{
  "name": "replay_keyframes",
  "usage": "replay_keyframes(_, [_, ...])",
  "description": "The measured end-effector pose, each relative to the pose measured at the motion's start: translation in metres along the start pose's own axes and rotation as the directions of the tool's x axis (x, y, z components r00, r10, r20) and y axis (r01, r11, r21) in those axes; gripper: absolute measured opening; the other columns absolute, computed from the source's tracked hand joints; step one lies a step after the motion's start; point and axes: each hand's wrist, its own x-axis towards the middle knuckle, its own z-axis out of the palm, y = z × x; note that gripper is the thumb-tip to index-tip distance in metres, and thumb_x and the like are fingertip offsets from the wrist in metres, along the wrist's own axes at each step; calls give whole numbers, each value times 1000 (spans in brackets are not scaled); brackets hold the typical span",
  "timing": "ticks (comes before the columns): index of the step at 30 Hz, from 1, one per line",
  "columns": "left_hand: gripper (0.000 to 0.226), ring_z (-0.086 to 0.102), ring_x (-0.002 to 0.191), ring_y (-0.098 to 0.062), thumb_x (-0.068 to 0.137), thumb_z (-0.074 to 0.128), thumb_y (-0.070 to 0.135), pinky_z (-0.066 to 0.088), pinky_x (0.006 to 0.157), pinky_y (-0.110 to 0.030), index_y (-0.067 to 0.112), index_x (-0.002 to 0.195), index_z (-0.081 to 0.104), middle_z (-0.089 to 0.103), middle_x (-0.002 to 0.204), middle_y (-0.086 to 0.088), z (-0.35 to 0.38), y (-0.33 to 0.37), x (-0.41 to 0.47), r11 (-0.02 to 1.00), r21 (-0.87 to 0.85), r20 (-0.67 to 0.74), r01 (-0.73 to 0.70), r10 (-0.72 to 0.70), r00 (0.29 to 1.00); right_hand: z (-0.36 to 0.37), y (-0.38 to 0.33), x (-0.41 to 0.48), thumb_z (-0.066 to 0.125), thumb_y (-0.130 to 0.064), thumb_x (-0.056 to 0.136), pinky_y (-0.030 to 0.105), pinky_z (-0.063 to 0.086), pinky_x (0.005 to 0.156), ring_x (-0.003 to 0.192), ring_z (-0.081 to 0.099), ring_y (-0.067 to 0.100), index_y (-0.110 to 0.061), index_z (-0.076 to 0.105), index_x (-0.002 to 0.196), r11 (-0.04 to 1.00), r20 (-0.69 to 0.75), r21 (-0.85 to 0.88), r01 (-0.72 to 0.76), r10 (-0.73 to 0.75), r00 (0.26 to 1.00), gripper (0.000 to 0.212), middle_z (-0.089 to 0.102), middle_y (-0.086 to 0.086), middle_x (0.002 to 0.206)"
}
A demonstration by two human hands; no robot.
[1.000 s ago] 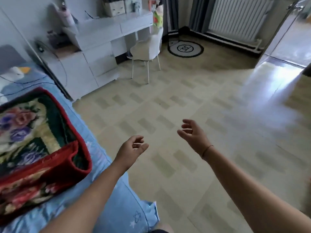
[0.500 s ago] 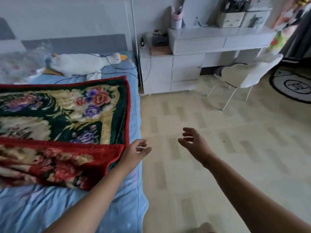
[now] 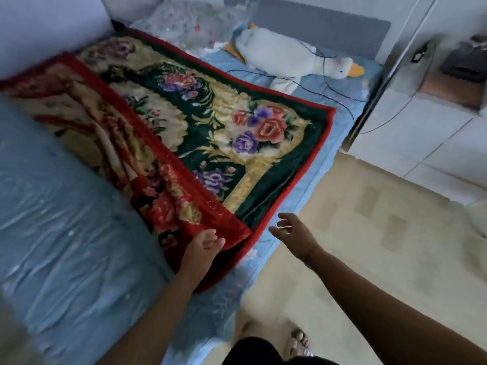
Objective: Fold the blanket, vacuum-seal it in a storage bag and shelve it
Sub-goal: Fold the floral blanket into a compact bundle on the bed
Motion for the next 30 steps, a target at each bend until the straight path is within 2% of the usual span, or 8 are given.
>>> replay_keyframes(4, [49, 52, 119, -18, 87, 70, 27, 40, 99, -27, 10, 130, 55, 56, 127, -5, -8, -35, 24, 994, -2, -195, 107, -105, 975, 34, 1, 64, 73, -27, 86, 27, 46, 87, 98, 59, 22, -7, 51, 128, 993, 152, -117, -14, 32, 988, 51, 58, 5, 105])
replay_keyframes(6, [59, 47, 127, -22, 85, 72, 32, 37, 107, -34, 12, 136, 50, 49, 136, -7, -10, -52, 37, 985, 11, -284, 171, -161, 945, 49, 4, 96, 72, -32, 86, 33, 46, 93, 105, 58, 23, -8, 48, 134, 982, 224, -187, -6, 48, 973, 58, 57, 5, 112])
replay_keyframes(9, [76, 40, 134, -24, 82, 72, 42, 33, 112, -39, 13, 145, 39, 40, 147, -9, -9, -77, 48, 961, 1, -397, 276, -253, 882, 68, 10, 133, 70, -34, 88, 26, 40, 91, 116, 53, 22, -9, 41, 141, 970, 310, -243, -4, 81, 947, 66, 54, 10, 129])
replay_keyframes(13, [82, 35, 138, -27, 83, 69, 48, 30, 113, -43, 13, 148, 33, 37, 151, -10, -4, -111, 53, 911, -11, -490, 411, -364, 792, 88, 26, 171, 67, -38, 89, 33, 39, 101, 126, 49, 26, -8, 36, 145, 941, 373, -339, 12, 123, 920, 70, 49, 12, 139])
replay_keyframes(18, [93, 30, 142, -30, 77, 69, 58, 28, 114, -50, 15, 149, 30, 32, 154, -11, 8, -146, 53, 852, -219, -503, 476, -517, 693, 112, 57, 204, 69, -38, 87, 38, 42, 104, 125, 51, 30, -7, 35, 145, 913, 399, -407, -29, 206, 893, 74, 49, 15, 140])
replay_keyframes(25, [79, 37, 138, -24, 89, 65, 40, 35, 104, -33, 17, 152, 22, 34, 154, -8, 25, -162, 51, 680, -592, -380, 434, -710, 593, 135, 85, 221, 70, -42, 86, 35, 43, 97, 120, 54, 32, -2, 34, 145, 893, 395, -437, -107, 297, 869, 80, 54, 17, 133])
replay_keyframes(28, [76, 41, 134, -20, 90, 65, 35, 35, 99, -28, 13, 151, 26, 39, 149, -7, 29, -161, 47, 656, -634, -349, 409, -715, 606, 138, 97, 235, 67, -59, 81, 43, 45, 103, 116, 56, 35, -7, 51, 135, 813, 370, -581, -39, 306, 877, 76, 59, 16, 127])
replay_keyframes(30, [71, 47, 127, -16, 89, 66, 35, 38, 99, -27, 12, 148, 33, 47, 139, -3, 32, -162, 45, 679, -614, -358, 404, -695, 624, 140, 102, 242, 67, -62, 78, 42, 47, 97, 109, 59, 35, -10, 65, 115, 787, 348, -616, -36, 313, 884, 64, 65, 14, 113])
